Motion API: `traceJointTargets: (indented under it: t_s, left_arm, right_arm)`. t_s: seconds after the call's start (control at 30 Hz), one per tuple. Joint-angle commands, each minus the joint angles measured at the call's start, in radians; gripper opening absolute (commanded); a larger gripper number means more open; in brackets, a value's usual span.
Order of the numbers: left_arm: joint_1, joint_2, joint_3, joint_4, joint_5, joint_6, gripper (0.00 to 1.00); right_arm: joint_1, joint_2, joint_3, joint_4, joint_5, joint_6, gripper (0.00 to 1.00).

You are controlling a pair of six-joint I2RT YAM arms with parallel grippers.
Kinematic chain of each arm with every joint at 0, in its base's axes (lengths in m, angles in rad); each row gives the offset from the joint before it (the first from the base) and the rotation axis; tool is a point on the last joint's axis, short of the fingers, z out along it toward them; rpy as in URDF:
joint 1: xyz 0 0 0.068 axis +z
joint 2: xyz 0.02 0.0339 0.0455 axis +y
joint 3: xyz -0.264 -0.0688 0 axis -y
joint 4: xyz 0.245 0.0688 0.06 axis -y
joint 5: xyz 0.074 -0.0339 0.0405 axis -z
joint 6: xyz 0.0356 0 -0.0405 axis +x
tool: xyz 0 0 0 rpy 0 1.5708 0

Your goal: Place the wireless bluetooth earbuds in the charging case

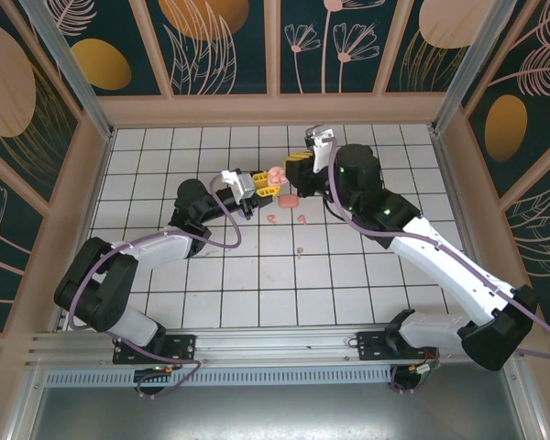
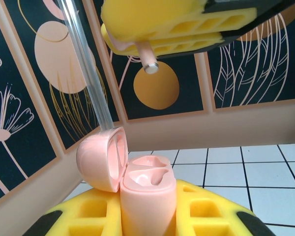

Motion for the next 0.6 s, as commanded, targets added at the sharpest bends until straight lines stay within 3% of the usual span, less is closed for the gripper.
traceJointTargets:
  t_s: [0.0, 0.57]
  left_arm:
    - [-0.006, 0.005, 0.028, 0.056, 0.027, -0.014, 0.0]
    - [-0.007, 0.006, 0.041, 0.056, 0.032, -0.026, 0.0]
  right_arm:
    - [0.016, 0.003, -0.018, 0.02, -0.015, -0.023, 0.16]
    - [0.026, 0.028, -0.052, 0.031, -0.019, 0.0, 0.15]
